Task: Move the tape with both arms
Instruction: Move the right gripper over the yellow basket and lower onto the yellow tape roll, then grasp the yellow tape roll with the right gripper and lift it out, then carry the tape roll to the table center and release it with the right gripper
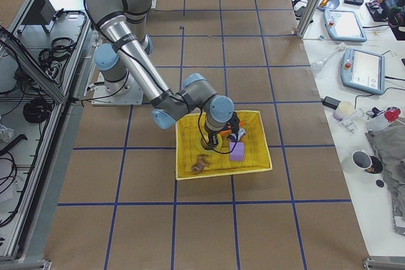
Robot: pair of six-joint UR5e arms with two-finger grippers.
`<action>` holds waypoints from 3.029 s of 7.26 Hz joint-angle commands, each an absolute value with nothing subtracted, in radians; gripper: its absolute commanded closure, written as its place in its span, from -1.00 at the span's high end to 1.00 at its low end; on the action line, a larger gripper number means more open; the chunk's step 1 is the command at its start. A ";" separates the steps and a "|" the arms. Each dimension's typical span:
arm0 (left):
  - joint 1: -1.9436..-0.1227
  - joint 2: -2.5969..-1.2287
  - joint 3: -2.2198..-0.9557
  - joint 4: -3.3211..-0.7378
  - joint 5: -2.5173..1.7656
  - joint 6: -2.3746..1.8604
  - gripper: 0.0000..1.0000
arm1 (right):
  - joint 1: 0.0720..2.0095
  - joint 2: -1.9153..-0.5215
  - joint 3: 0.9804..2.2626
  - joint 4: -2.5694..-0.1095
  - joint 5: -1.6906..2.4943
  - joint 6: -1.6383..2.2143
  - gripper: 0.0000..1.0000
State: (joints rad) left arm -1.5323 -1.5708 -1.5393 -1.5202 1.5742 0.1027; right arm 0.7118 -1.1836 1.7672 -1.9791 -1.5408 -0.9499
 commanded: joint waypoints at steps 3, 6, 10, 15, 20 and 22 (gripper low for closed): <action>-1.532 -1.571 -1.540 -1.520 1.575 0.103 1.00 | 0.719 -1.253 1.763 -1.902 -1.546 -0.931 -1.00; -1.529 -1.571 -1.537 -1.520 1.575 0.106 1.00 | 0.805 -1.379 1.761 -1.852 -1.534 -0.925 -1.00; -1.529 -1.571 -1.537 -1.520 1.575 0.106 1.00 | 1.197 -1.425 1.759 -1.867 -1.535 -0.362 -1.00; -1.529 -1.571 -1.536 -1.520 1.575 0.107 1.00 | 1.728 -1.312 1.756 -2.102 -1.537 0.364 -1.00; -1.526 -1.572 -1.531 -1.520 1.575 0.109 1.00 | 1.959 -1.036 1.583 -2.190 -1.534 0.673 -1.00; -1.526 -1.571 -1.531 -1.520 1.577 0.110 1.00 | 1.980 -0.997 1.569 -2.194 -1.508 0.703 -1.00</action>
State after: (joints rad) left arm -1.5266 -1.5718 -1.5317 -1.5202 1.5759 0.1099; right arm 1.9667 -1.0219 1.5786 -2.1901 -1.5275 0.6849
